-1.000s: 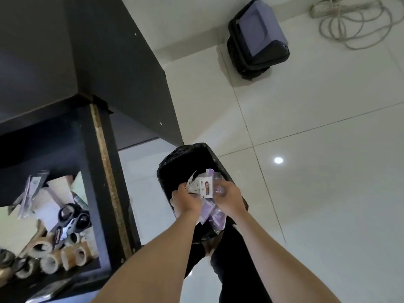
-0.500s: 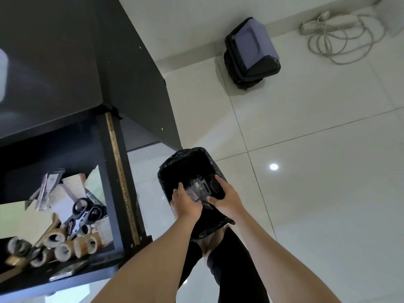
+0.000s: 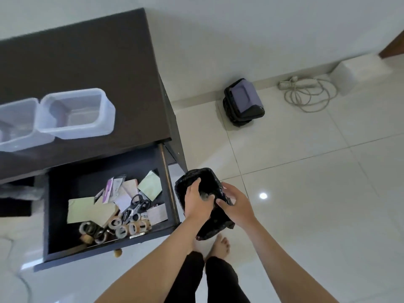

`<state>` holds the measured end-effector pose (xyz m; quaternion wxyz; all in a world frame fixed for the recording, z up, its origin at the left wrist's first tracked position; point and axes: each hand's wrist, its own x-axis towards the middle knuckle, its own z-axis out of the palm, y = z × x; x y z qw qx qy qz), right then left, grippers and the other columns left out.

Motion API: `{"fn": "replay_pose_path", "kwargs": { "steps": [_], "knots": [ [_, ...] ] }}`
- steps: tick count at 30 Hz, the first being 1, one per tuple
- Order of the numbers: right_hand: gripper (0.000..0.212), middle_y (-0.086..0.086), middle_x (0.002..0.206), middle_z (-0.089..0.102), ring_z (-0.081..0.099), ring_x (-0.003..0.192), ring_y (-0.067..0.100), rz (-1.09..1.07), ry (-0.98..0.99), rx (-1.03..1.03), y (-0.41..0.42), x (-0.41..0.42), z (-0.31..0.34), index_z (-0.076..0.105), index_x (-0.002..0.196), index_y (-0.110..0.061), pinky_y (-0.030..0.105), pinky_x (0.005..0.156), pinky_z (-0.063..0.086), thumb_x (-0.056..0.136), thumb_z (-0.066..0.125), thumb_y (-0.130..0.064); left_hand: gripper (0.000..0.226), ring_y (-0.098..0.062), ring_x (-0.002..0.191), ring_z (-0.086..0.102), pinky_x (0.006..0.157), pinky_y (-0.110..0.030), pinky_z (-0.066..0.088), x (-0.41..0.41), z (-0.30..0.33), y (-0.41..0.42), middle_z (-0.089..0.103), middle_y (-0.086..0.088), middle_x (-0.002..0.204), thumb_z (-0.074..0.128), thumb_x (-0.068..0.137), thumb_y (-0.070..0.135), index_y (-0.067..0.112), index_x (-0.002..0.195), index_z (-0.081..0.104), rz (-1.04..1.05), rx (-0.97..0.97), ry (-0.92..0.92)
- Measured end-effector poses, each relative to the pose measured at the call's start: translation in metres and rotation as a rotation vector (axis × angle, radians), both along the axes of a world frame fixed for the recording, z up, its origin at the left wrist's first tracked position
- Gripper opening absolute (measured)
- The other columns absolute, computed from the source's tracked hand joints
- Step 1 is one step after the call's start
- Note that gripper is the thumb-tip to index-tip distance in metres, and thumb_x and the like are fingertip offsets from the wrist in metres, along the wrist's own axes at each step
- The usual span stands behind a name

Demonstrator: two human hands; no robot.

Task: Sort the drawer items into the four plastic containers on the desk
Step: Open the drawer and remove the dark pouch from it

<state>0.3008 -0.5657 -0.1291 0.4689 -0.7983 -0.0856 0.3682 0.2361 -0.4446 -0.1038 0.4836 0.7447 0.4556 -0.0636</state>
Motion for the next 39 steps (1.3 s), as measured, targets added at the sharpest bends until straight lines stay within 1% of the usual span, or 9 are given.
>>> {"fn": "replay_pose_path", "kwargs": {
  "steps": [4, 9, 13, 16, 20, 25, 31, 35, 39],
  "knots": [
    [0.043, -0.007, 0.117, 0.064, 0.056, 0.112, 0.003, 0.052, -0.105, 0.061, 0.022, -0.018, 0.045, 0.058, 0.125, -0.029, 0.013, 0.089, 0.044, 0.084, 0.069, -0.022, 0.058, -0.013, 0.128, 0.044, 0.109, -0.033, 0.038, -0.022, 0.043, 0.024, 0.044, 0.003, 0.139, 0.065, 0.086, 0.021, 0.022, 0.139, 0.040, -0.065, 0.104, -0.178],
    [0.034, -0.013, 0.106, 0.064, 0.059, 0.099, -0.002, 0.150, -0.230, 0.109, 0.072, -0.052, 0.078, 0.061, 0.118, -0.022, -0.002, 0.077, 0.040, 0.085, 0.068, -0.018, 0.047, -0.009, 0.117, 0.048, 0.101, -0.022, 0.039, -0.072, 0.073, 0.072, 0.051, 0.005, 0.128, 0.066, 0.086, 0.021, 0.020, 0.130, 0.049, -0.022, 0.181, -0.246],
    [0.029, -0.007, 0.096, 0.065, 0.062, 0.087, 0.002, 0.232, -0.260, 0.124, 0.123, -0.085, 0.087, 0.065, 0.111, -0.017, 0.011, 0.076, 0.049, 0.083, 0.069, -0.009, 0.043, -0.011, 0.109, 0.053, 0.090, -0.022, 0.043, -0.131, 0.067, 0.125, 0.055, 0.002, 0.124, 0.067, 0.085, 0.021, 0.018, 0.126, 0.053, 0.037, 0.208, -0.184],
    [0.031, 0.003, 0.101, 0.065, 0.064, 0.084, 0.010, 0.277, -0.230, 0.071, 0.152, -0.102, 0.082, 0.064, 0.112, -0.015, 0.022, 0.081, 0.054, 0.082, 0.069, -0.007, 0.047, -0.016, 0.120, 0.049, 0.100, -0.026, 0.040, -0.169, 0.058, 0.161, 0.053, -0.001, 0.131, 0.067, 0.084, 0.023, 0.017, 0.128, 0.052, 0.053, 0.194, -0.096],
    [0.044, 0.001, 0.117, 0.054, 0.058, 0.096, 0.014, 0.438, -0.209, -0.150, 0.187, -0.124, 0.073, 0.058, 0.124, -0.018, 0.022, 0.086, 0.047, 0.081, 0.070, -0.017, 0.055, -0.018, 0.126, 0.044, 0.106, -0.034, 0.038, -0.216, 0.039, 0.213, 0.046, 0.001, 0.137, 0.069, 0.082, 0.028, 0.021, 0.132, 0.047, -0.004, 0.200, 0.050],
    [0.054, 0.003, 0.127, 0.057, 0.053, 0.117, 0.018, 0.575, -0.108, -0.380, 0.208, -0.142, 0.053, 0.055, 0.128, -0.019, 0.023, 0.090, 0.041, 0.078, 0.072, -0.031, 0.067, -0.022, 0.134, 0.034, 0.111, -0.037, 0.033, -0.220, 0.015, 0.260, 0.033, 0.000, 0.147, 0.071, 0.079, 0.031, 0.024, 0.138, 0.039, -0.165, 0.208, 0.130],
    [0.048, 0.001, 0.124, 0.062, 0.057, 0.112, 0.024, 0.892, -0.098, -0.679, 0.210, -0.153, 0.039, 0.061, 0.122, -0.027, 0.035, 0.088, 0.049, 0.091, 0.040, -0.058, 0.083, -0.029, 0.143, 0.020, 0.113, -0.042, 0.032, -0.189, -0.012, 0.285, 0.008, 0.000, 0.158, 0.070, 0.077, 0.040, 0.037, 0.146, 0.024, -0.429, 0.145, 0.152],
    [0.052, -0.001, 0.138, 0.053, 0.047, 0.126, 0.027, 0.892, -0.101, -0.750, 0.208, -0.156, 0.037, 0.058, 0.123, -0.032, 0.037, 0.092, 0.044, 0.091, 0.032, -0.063, 0.085, -0.036, 0.143, 0.015, 0.113, -0.047, 0.028, -0.172, -0.025, 0.283, 0.001, 0.004, 0.160, 0.068, 0.079, 0.043, 0.042, 0.147, 0.018, -0.613, 0.155, 0.239],
    [0.034, -0.002, 0.104, 0.064, 0.056, 0.108, 0.024, 0.806, -0.118, -0.727, 0.212, -0.162, 0.035, 0.064, 0.094, -0.025, 0.034, 0.082, 0.042, 0.093, 0.041, -0.050, 0.067, -0.034, 0.137, 0.026, 0.110, -0.043, 0.031, -0.166, -0.037, 0.280, 0.017, 0.002, 0.157, 0.063, 0.085, 0.038, 0.044, 0.142, 0.030, -0.589, 0.211, 0.265]
  ]
}}
